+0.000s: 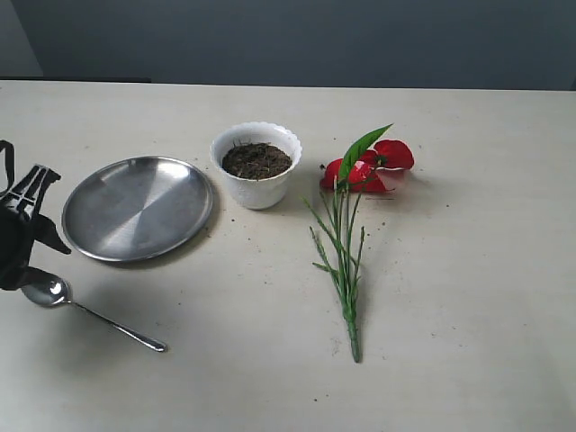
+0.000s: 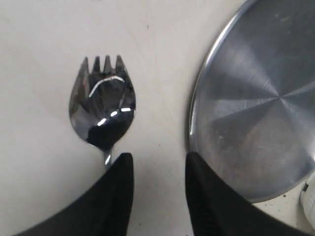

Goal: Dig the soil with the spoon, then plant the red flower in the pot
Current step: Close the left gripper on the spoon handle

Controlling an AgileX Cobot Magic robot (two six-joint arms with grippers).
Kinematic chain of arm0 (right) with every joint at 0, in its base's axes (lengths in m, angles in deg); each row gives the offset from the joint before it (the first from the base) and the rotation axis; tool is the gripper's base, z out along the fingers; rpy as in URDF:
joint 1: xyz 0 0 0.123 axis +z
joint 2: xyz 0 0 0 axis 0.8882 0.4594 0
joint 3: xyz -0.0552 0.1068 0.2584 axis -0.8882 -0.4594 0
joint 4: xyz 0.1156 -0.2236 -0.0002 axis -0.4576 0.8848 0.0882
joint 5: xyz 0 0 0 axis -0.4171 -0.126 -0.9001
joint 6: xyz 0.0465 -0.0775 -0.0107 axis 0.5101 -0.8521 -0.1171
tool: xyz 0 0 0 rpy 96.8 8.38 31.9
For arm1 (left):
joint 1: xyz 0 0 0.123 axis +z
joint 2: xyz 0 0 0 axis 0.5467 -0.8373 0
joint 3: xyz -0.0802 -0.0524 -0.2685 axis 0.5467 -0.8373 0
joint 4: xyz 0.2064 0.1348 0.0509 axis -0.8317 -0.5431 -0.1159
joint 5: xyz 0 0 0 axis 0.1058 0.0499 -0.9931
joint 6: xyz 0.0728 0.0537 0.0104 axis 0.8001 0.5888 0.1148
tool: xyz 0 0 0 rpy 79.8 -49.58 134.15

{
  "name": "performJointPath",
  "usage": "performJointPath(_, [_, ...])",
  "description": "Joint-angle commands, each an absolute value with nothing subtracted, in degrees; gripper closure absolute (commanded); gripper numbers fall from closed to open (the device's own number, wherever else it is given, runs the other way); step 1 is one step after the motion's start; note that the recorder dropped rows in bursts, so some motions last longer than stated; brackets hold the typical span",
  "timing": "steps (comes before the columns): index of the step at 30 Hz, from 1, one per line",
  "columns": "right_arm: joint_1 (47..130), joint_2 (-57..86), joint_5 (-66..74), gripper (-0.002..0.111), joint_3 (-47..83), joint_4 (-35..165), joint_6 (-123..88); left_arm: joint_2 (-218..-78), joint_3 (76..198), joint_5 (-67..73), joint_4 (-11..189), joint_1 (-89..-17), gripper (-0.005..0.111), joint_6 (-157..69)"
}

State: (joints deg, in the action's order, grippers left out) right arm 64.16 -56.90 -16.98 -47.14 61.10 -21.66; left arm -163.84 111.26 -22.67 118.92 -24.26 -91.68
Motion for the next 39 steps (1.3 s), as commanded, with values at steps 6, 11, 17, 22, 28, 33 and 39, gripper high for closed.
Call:
performJointPath(6, [64.0,-57.3,-16.9,0.109,-47.2,61.2,-21.8,-165.9,110.8,-23.1,117.7,-29.0,0.072,-98.6])
performJointPath(11, [64.0,-57.3,-16.9,0.109,-47.2,61.2,-21.8,-165.9,110.8,-25.8,111.6,-30.4,0.072,-107.5])
performJointPath(17, [64.0,-57.3,-16.9,0.109,-47.2,61.2,-21.8,-166.0,110.8,-26.0,110.9,-33.3,0.072,-113.5])
performJointPath(22, [64.0,-57.3,-16.9,0.109,-47.2,61.2,-21.8,-167.5,110.8,-25.3,109.4,-35.7,0.072,-117.8])
performJointPath(28, [64.0,-57.3,-16.9,0.109,-47.2,61.2,-21.8,-168.1,110.8,-25.8,103.6,-36.8,0.072,-122.9])
performJointPath(33, [64.0,-57.3,-16.9,0.109,-47.2,61.2,-21.8,-168.1,110.8,-26.7,99.0,-36.8,0.072,-127.4])
performJointPath(39, [64.0,-57.3,-16.9,0.109,-47.2,61.2,-21.8,-168.6,110.8,-26.4,99.0,-36.8,0.072,-127.8])
